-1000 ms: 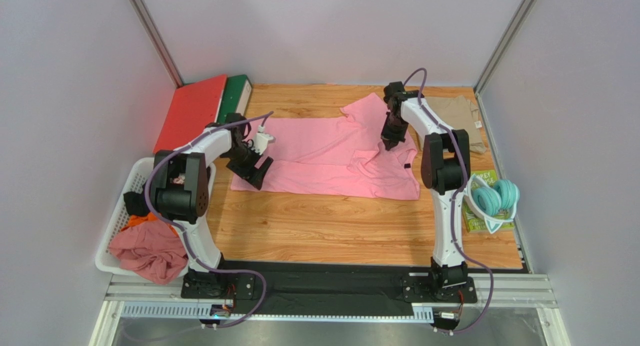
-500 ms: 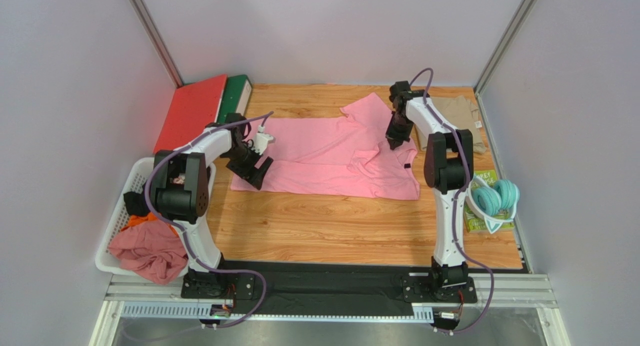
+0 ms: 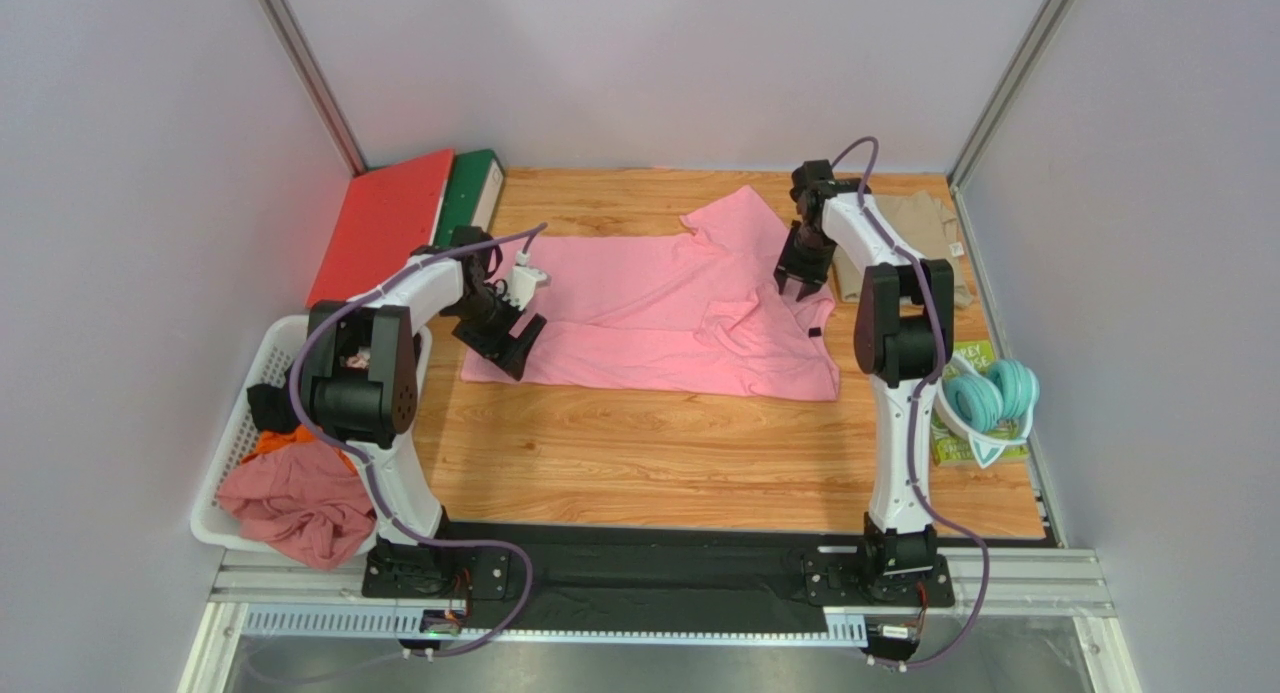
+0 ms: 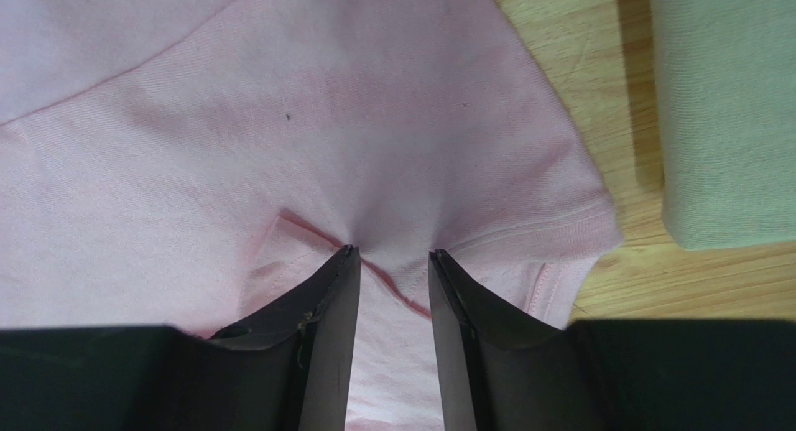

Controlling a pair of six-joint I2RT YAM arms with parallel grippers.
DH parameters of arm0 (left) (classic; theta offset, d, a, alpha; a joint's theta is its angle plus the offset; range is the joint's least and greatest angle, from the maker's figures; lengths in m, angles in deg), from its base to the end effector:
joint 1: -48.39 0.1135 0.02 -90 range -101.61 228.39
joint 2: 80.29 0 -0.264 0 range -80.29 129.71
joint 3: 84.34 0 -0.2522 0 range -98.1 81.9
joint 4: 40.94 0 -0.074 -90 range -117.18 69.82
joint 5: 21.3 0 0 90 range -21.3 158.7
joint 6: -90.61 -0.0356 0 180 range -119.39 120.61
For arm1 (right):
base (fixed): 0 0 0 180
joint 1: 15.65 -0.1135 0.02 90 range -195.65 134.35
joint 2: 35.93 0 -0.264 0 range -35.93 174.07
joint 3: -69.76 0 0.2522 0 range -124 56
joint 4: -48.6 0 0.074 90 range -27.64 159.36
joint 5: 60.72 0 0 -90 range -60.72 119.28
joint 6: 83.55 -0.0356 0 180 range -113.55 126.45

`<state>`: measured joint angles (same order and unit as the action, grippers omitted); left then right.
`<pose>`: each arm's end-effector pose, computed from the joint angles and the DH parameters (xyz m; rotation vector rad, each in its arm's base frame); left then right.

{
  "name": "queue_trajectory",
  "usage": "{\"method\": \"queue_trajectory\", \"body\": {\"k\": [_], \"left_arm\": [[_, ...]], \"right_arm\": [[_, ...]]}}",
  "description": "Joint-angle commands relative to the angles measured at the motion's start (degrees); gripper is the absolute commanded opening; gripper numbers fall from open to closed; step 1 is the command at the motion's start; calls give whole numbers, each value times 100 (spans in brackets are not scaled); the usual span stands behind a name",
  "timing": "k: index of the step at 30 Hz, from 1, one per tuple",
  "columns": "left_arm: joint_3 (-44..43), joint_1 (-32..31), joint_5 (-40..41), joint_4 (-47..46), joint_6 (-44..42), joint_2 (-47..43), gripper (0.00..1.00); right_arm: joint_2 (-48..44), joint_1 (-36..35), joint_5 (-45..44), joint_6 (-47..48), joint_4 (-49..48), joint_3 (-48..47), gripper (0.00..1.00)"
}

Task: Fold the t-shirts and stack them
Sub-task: Fold the flattened tshirt in 1/3 of the way

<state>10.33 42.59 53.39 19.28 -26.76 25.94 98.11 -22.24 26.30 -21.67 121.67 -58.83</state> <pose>0.3434 -0.0443 0.1700 0.8628 2.7904 -0.3432 0.4735 0.0528 0.1720 0.5557 2.8818 0.0151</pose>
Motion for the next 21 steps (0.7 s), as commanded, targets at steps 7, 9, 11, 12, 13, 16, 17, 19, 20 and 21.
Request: {"method": "queue_trajectory", "body": {"k": [7,9,11,12,13,16,17,19,20,21], "left_arm": [[-129,9,-42,30,-84,117,90],[-120,0,-51,21,-84,134,90],[-120,0,-42,13,-84,134,90],[-129,9,-51,13,-84,134,90],[-129,0,-42,13,-92,126,90],[-147,9,-16,21,-101,117,90],[-155,0,-7,21,-110,117,90],[-164,9,2,21,-110,108,90],[-164,0,2,13,-110,108,90],[-164,0,10,21,-119,108,90]], "right_arm": [[-335,-9,746,254,-279,-137,33],[-317,-27,790,272,-288,-145,34],[-273,-18,843,263,-297,-163,39],[-256,-26,869,272,-297,-180,40],[-221,-27,904,272,-306,-189,40],[-159,-27,1010,263,-315,-207,41],[-141,-27,1028,254,-306,-216,40],[-141,-27,1054,254,-315,-216,34],[-141,-27,1054,254,-306,-216,31],[-141,-27,1054,254,-315,-207,28]]}}
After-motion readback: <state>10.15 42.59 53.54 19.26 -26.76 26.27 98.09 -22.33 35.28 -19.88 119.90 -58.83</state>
